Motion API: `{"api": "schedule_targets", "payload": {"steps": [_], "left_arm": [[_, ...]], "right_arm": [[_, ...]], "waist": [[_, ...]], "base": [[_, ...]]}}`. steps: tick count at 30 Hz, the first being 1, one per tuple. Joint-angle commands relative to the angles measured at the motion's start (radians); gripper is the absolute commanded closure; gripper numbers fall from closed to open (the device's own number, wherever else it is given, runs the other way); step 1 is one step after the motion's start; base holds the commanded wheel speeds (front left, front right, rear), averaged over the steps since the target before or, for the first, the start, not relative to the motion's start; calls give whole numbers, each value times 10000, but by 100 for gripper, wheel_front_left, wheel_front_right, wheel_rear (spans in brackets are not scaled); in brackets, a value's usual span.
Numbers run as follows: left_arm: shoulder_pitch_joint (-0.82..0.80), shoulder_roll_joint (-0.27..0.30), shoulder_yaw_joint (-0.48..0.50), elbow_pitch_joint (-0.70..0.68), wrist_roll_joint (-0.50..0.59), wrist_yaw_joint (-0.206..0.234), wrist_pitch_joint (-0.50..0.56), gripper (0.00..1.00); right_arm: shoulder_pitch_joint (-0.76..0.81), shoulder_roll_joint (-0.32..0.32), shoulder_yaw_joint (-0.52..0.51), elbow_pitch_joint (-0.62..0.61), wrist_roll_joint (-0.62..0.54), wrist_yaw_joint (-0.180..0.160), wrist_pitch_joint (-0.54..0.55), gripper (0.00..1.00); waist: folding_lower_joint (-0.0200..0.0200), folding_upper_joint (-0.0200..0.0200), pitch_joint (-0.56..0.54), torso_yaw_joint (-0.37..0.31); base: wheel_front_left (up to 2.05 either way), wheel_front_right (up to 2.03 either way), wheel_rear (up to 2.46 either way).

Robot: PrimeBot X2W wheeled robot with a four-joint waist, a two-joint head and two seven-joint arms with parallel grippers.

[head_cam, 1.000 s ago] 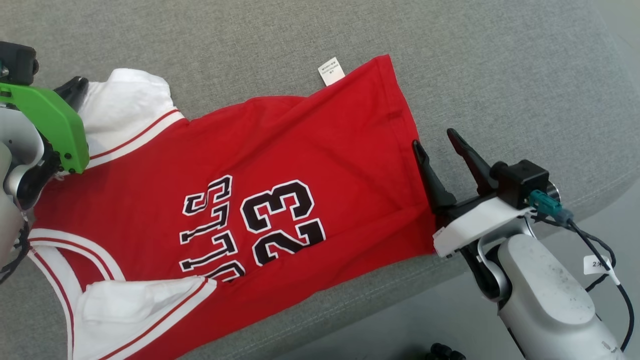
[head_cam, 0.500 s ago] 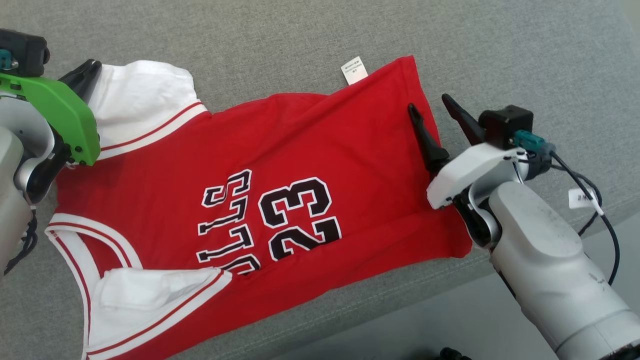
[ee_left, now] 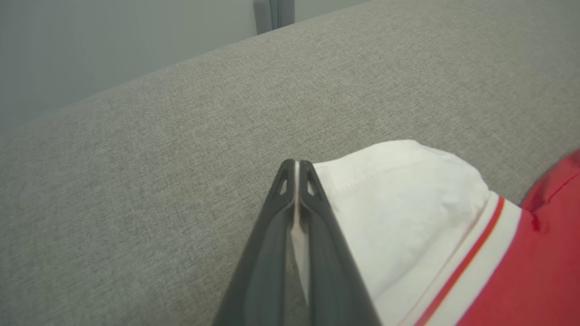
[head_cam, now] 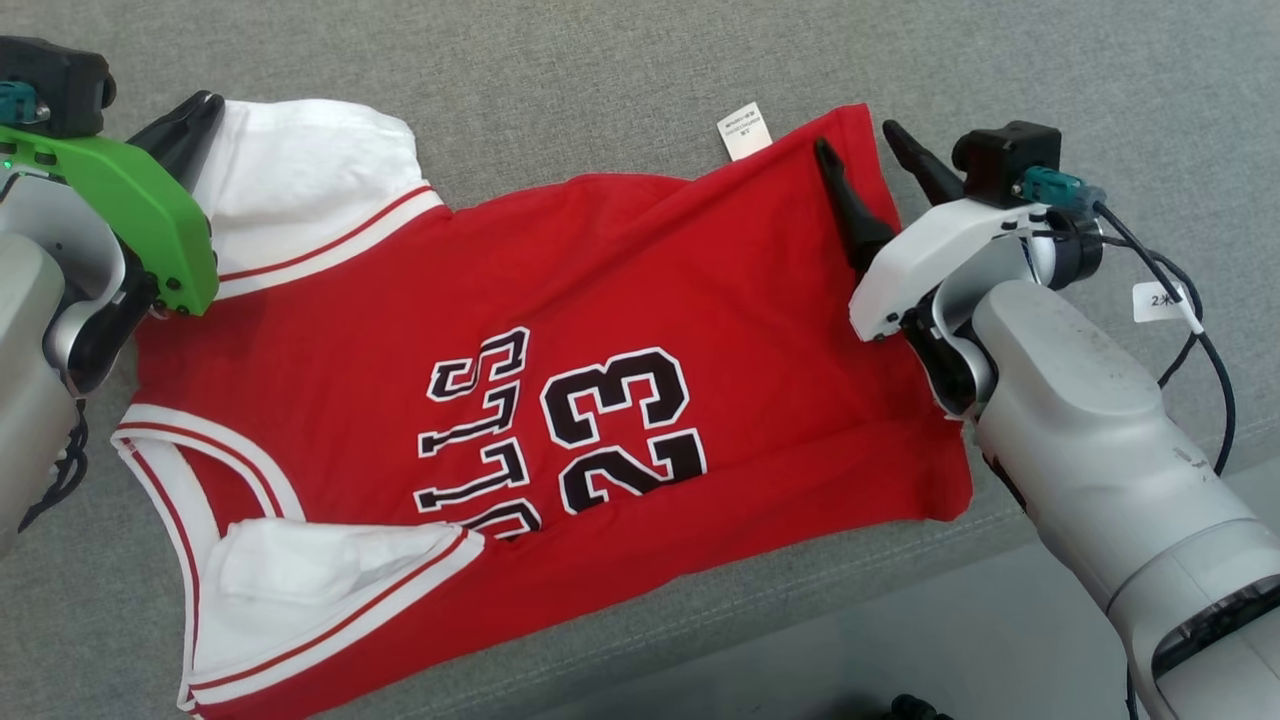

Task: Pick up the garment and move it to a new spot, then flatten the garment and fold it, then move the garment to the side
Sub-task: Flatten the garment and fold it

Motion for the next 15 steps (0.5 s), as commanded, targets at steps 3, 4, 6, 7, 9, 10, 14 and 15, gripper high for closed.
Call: {"api": "schedule_targets", "payload": {"steps": [3,4,6,7,9,10,14,15], "left_arm": [[-214,21,-73,-36,-46,-14,-114,100],[-235,7,-104,-62,-61,-14,-159,100],[-267,-32,-159,-101,-114,-14,-200,100],[-292,-49,-187,-112,-136,-14,-226,100],[-335,-78,-231,-132,-164,-14,-273,100],[-348,-84,-257,-140,-187,-14,-302,100],[-436,-101,-360,-185,-279,-14,-382,100],[-460,-101,-386,-189,-297,-14,-413,100]], "right_arm": [[-340,-1,136,306,155,-4,-45,0],[-428,6,177,422,193,-4,-44,4],[-566,55,272,627,257,-4,-49,9],[-638,59,298,713,281,-4,-50,11],[-756,50,337,922,314,-4,-53,14],[-823,46,352,1006,315,-4,-53,15],[-1007,7,343,1303,286,-4,-55,8],[-1048,-6,315,1366,270,-4,-55,5]], "waist": [[0,0,52,90],[0,0,67,121],[0,0,92,181],[0,0,105,210],[0,0,130,263],[0,0,141,285],[0,0,178,368],[0,0,187,387]], "base": [[0,0,0],[0,0,0],[0,0,0],[0,0,0],[0,0,0],[0,0,0],[0,0,0],[0,0,0]]}}
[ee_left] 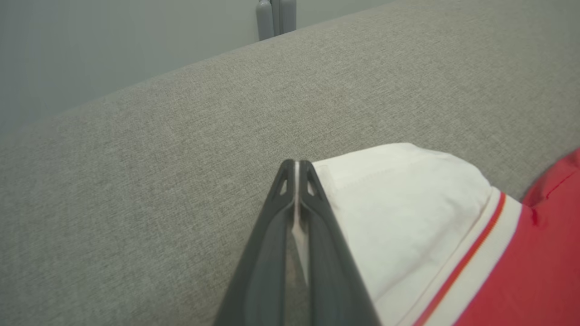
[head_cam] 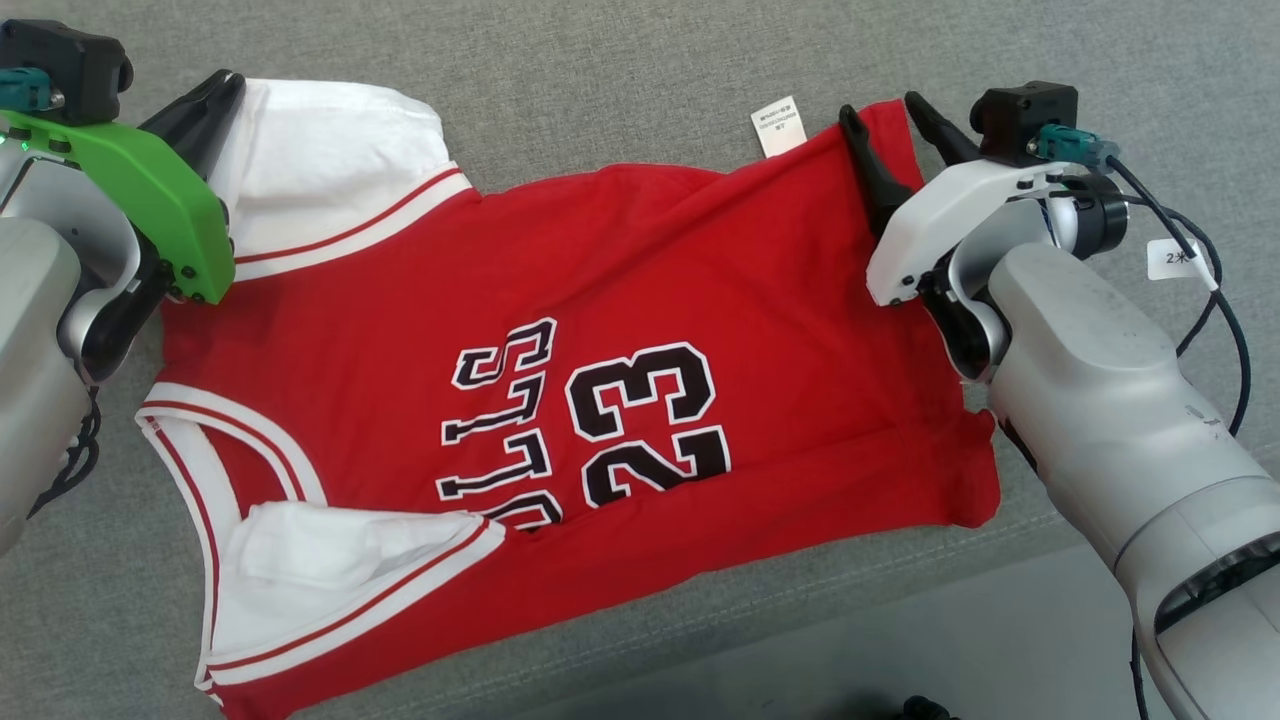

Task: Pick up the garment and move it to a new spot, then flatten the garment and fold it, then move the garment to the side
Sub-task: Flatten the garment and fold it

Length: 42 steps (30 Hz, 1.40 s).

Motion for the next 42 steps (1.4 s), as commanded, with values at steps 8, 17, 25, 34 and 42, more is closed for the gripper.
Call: {"api": "schedule_targets", "payload": {"steps": [8,17,25,34,42], "left_arm": [[-232,-16,-222,-80,-231,-14,-235,100],[-332,-75,-424,-111,-393,-14,-407,100],[-196,70,-392,16,-482,-14,-1024,100],[371,378,-21,-141,-826,-14,-1808,100],[1293,701,730,-1383,-815,-14,-2014,100]], "right_arm": [[-274,17,-149,637,-177,-4,-45,50],[-456,183,-78,1153,-193,-4,-32,100],[-340,-32,-384,703,-398,-4,-34,100],[422,-434,-665,-279,-15,-4,-34,100],[1419,-1311,38,-1645,1228,-7,-36,100]], "waist": [[0,0,10,127],[0,0,53,208],[0,0,-194,211],[0,0,-670,318],[0,0,-1014,656]], "base": [[0,0,0],[0,0,0],[0,0,0],[0,0,0],[0,0,0]]}}
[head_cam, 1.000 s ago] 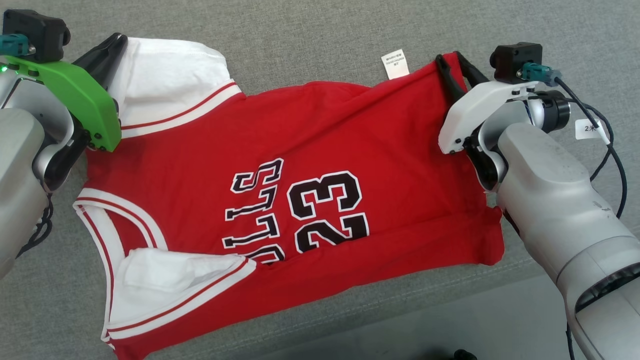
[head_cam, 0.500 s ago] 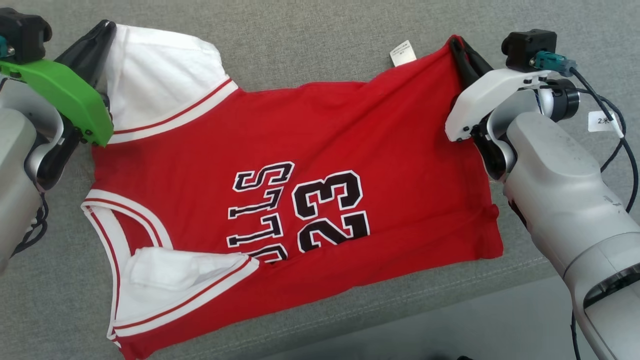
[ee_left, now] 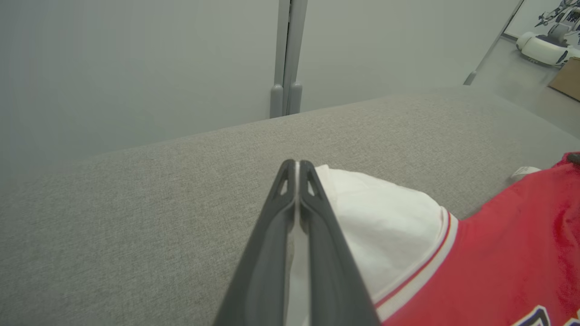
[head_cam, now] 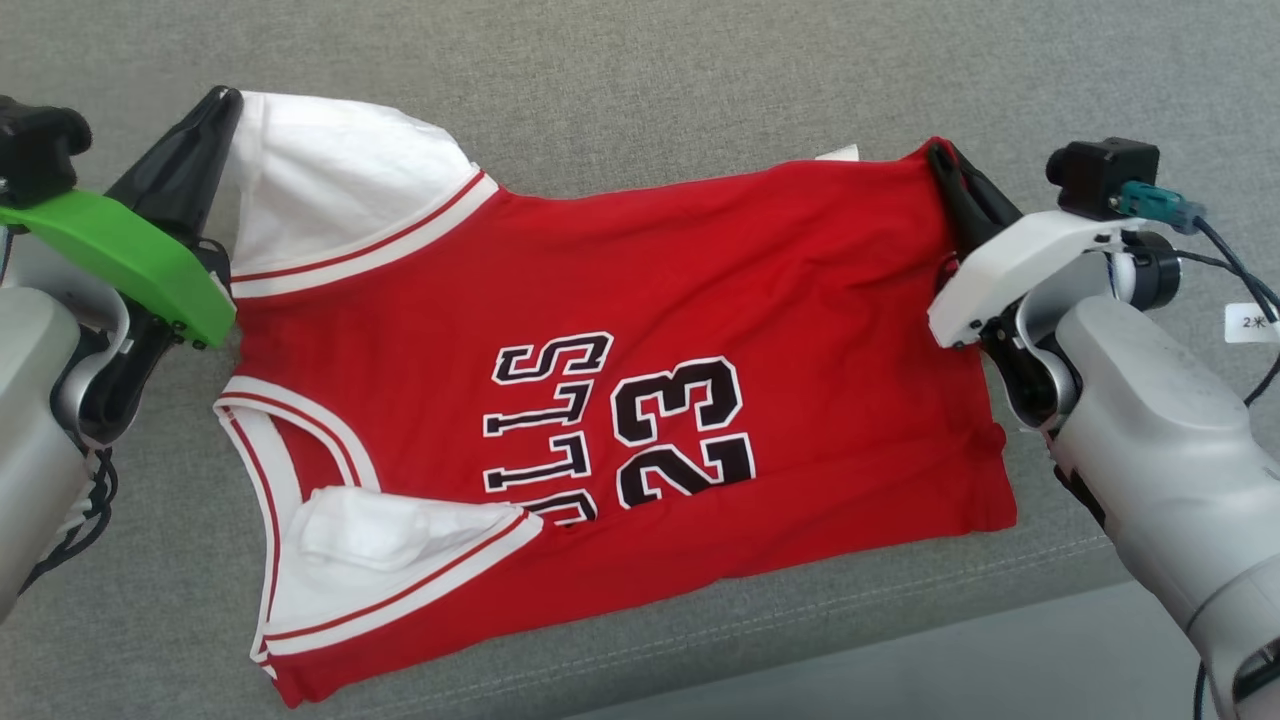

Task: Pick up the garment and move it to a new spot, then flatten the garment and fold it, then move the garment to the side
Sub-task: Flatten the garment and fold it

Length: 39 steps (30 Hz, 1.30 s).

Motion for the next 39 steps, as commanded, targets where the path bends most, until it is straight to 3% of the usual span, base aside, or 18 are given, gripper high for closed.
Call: {"api": "schedule_targets", "payload": {"steps": [1,6,16,27,39], "left_arm": [[187,170,367,-289,118,-14,-72,100],[1394,449,1385,-1559,537,-14,-56,100],[4422,300,3352,-3692,1251,-16,-57,100],[6643,-238,4121,-4500,1655,-16,-58,100],[8028,-1042,4356,-4162,1910,-16,-59,100]], "right_arm": [[233,-266,95,-257,239,-11,-21,100],[870,-1009,439,-1428,1285,-9,-22,100],[2252,-2408,1176,-3276,2718,-8,-21,100],[3381,-3138,1285,-4174,3559,-8,-21,100],[4501,-3546,922,-4823,4081,-8,-21,100]], "waist": [[0,0,-153,130],[0,0,-396,251],[0,0,-953,520],[0,0,-1202,847],[0,0,-1436,1153]], "base": [[0,0,0],[0,0,0],[0,0,0],[0,0,0],[0,0,0]]}}
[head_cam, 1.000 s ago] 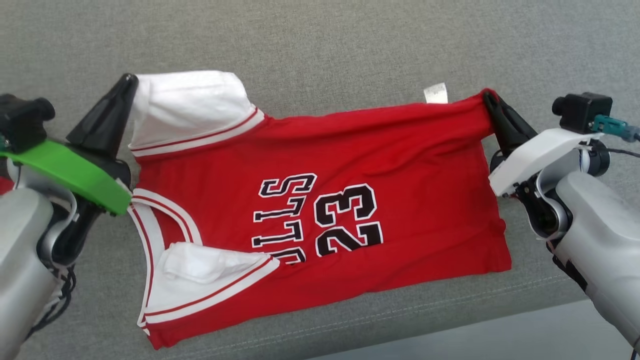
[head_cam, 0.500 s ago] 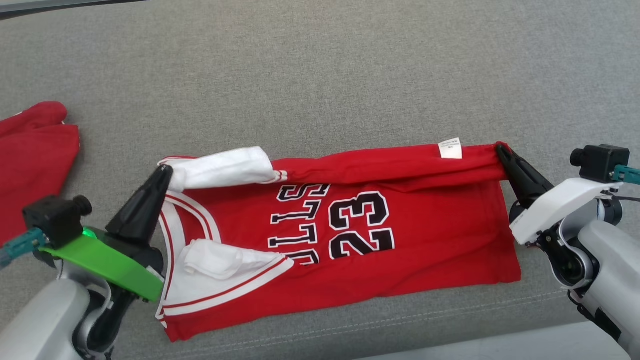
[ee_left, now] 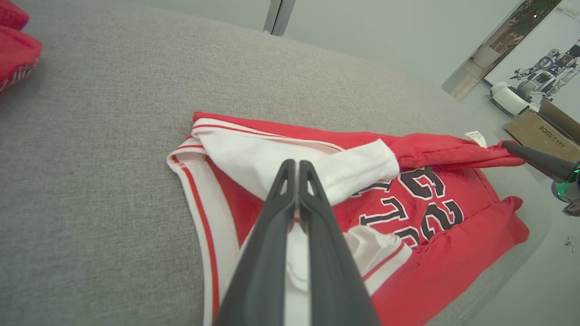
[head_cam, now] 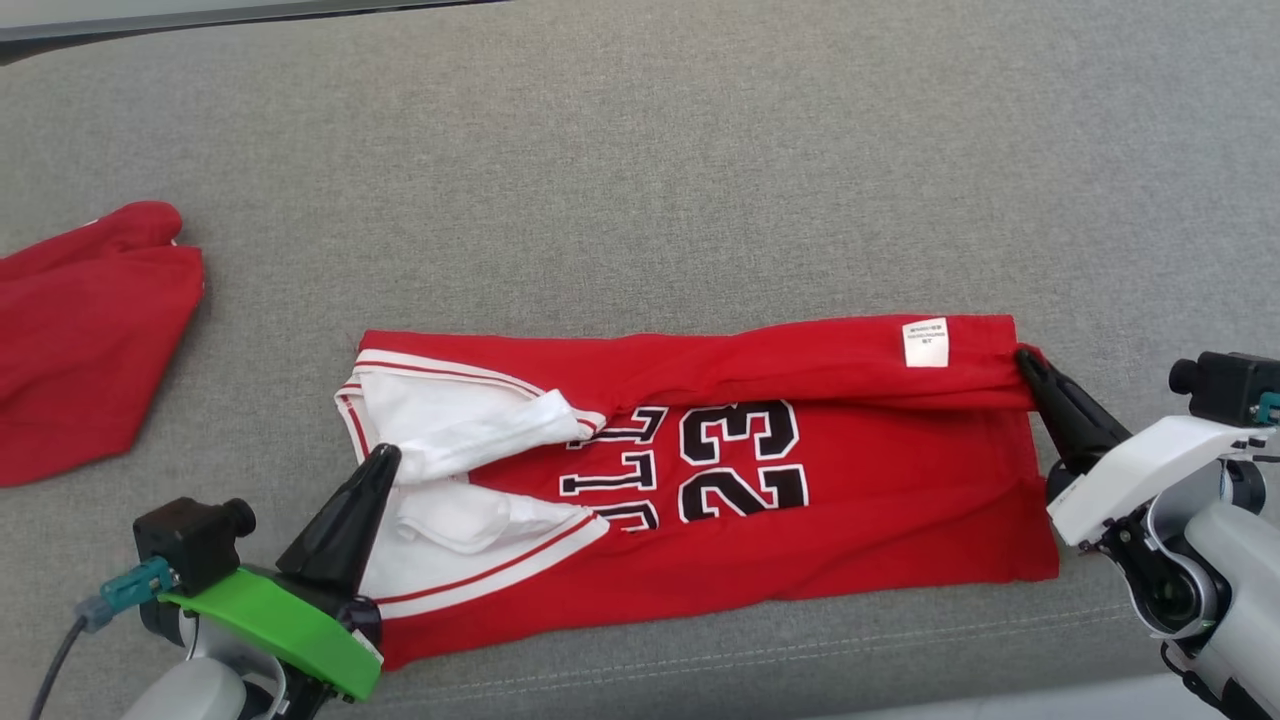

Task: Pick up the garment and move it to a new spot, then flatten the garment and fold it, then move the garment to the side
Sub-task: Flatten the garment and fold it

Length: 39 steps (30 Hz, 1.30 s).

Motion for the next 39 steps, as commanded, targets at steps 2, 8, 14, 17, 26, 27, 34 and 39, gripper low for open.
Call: {"api": "schedule_targets", "payload": {"steps": [2,8,14,17,26,27,34,39], "left_arm": [[234,-111,-70,139,92,-18,-28,100],[240,-384,-193,984,642,-18,-28,100],[342,-812,-149,1656,991,-18,-29,100],[402,-999,-206,1877,1038,-18,-29,100],[411,-1236,-609,2101,666,-18,-29,100],[413,-1221,-565,2061,621,-18,-29,100],[516,-1307,-547,2078,668,-18,-29,100],[602,-1411,-150,2170,933,-18,-29,22]], "right_arm": [[354,-132,-16,-62,119,-4,-19,100],[654,-226,199,114,199,-4,-19,100],[630,-99,557,409,-44,-4,-19,100],[561,-28,766,552,-114,-4,-19,100],[237,31,1000,1364,-682,-6,-19,100],[185,74,989,1509,-884,-6,-19,100],[11,426,1051,2126,-1324,-6,-19,100],[36,489,732,2267,-1429,-6,-19,0]], "waist": [[0,0,-16,88],[0,0,-151,173],[0,0,-344,117],[0,0,-447,103],[0,0,-573,140],[0,0,-581,139],[0,0,-647,235],[0,0,-828,297]], "base": [[0,0,0],[0,0,0],[0,0,0],[0,0,0],[0,0,0],[0,0,0],[0,0,0],[0,0,0]]}}
